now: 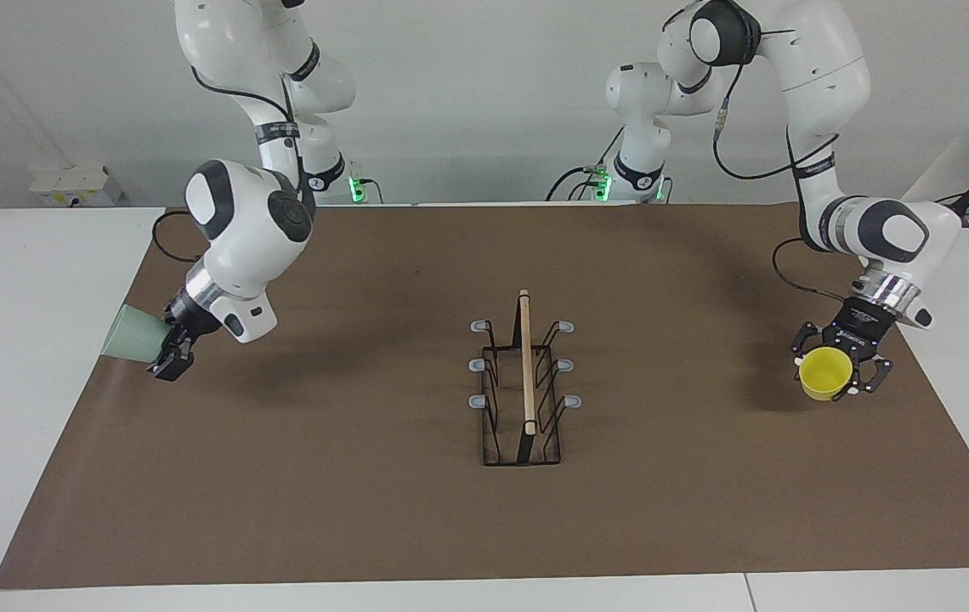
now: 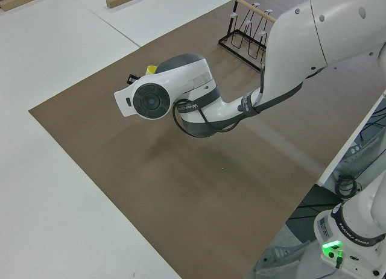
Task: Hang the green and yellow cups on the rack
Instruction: 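Lift the yellow cup with the left gripper while the right gripper lifts the green cup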
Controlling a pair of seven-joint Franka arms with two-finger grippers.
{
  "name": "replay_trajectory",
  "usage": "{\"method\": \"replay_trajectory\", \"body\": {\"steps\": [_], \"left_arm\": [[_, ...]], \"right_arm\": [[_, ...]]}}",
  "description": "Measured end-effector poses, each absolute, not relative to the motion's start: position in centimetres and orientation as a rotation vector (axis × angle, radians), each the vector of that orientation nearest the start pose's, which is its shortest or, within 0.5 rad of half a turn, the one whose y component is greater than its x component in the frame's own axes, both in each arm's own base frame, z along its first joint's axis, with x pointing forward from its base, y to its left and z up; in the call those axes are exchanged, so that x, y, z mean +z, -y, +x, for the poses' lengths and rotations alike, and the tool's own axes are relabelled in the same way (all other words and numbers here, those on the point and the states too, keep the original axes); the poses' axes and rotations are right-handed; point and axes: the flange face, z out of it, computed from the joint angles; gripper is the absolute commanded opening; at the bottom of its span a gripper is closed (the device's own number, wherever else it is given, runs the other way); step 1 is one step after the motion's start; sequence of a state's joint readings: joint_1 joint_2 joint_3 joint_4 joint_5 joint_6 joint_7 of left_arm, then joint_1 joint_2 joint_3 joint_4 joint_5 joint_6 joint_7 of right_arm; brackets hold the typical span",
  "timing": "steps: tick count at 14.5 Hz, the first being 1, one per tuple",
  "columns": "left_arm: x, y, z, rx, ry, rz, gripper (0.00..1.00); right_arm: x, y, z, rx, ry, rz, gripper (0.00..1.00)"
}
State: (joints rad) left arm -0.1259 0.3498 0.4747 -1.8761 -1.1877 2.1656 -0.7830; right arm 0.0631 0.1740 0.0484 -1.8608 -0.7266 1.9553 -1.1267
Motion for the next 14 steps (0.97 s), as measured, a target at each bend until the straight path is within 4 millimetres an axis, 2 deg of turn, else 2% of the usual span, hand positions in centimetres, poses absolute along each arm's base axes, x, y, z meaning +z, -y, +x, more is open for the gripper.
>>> {"method": "replay_trajectory", "body": {"steps": [3, 5, 7, 10, 14], "left_arm": [[39.5, -13.4, 62.9, -0.140, -1.804, 1.579, 0.00], [41.3, -13.0, 62.8, -0.106, -1.801, 1.617, 0.00], [43.2, -12.0, 62.5, -0.060, -1.771, 1.742, 0.00], [46.9, -7.0, 62.3, 0.018, -1.669, 1.992, 0.00], [50.9, -0.1, 61.4, 0.153, -1.471, 2.286, 0.00]], "right_arm": [[44.8, -2.7, 60.3, -0.362, -1.773, 2.077, 0.00], [46.1, -3.3, 60.0, -0.242, -1.749, 2.241, 0.00], [48.2, -4.5, 59.5, -0.107, -1.712, 2.385, 0.00], [51.3, -6.1, 58.3, 0.104, -1.679, 2.588, 0.00], [54.8, -7.9, 57.9, 0.492, -1.628, 2.843, 0.00]]}}
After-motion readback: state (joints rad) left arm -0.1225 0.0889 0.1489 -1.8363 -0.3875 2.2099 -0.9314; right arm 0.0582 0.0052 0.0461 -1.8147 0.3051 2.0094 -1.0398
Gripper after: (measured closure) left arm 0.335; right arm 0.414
